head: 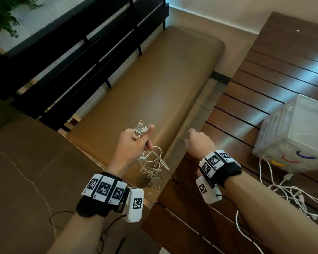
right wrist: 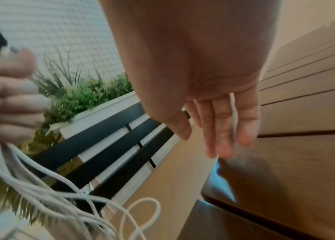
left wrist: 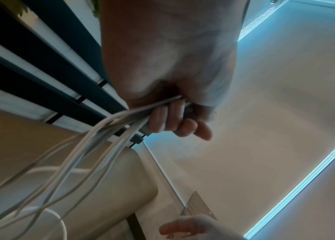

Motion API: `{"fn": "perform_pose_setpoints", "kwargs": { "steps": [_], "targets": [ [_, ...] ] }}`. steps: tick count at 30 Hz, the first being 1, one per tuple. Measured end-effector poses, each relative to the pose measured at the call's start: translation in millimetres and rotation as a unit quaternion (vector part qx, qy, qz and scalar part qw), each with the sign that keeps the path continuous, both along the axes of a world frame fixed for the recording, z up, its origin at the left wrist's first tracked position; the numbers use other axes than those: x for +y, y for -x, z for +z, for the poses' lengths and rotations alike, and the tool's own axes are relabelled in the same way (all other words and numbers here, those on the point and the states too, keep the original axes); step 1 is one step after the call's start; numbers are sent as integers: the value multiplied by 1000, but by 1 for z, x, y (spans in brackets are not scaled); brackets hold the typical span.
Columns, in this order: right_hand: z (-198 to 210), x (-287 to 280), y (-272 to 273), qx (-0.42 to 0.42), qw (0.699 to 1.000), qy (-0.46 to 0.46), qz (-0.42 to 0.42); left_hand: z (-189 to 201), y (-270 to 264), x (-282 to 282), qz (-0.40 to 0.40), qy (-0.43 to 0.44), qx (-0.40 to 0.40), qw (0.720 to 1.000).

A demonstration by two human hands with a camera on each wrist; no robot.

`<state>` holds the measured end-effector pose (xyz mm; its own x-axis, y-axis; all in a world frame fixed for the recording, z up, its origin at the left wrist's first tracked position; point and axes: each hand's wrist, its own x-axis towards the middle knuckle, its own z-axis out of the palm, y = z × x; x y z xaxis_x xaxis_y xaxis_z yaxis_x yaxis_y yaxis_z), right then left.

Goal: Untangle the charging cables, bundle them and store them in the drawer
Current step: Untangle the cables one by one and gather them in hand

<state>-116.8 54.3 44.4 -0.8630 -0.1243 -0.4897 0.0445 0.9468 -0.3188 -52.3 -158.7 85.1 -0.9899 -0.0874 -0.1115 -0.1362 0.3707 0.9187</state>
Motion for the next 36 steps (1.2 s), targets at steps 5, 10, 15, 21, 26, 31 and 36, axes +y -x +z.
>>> {"fn": "perform_pose_setpoints", "kwargs": {
  "steps": [5, 10, 15, 21, 26, 31, 36],
  "targets": [
    [9, 36, -28, 5, 998, 63, -25, -8, -1, 41, -70, -41, -31, 996],
    [25, 104, -76, 11, 994, 55, -98, -15, -4, 104, -145, -33, -42, 988],
    [31, 157, -116, 67, 982, 47, -168, -8, -7, 168, -210, -12, -16, 977],
    [40, 209, -149, 243, 915, 101, -306, -8, -7, 210, -251, -31, -28, 967],
    [40, 227, -149, 158, 946, 97, -267, -22, -7, 227, -258, -55, -57, 963],
    [23, 199, -162, 36, 997, -26, -66, -30, -12, 231, -262, -71, -82, 959],
    [9, 175, -174, 2, 991, -137, -12, -29, -15, 231, -264, -69, -81, 958]
  ]
}}
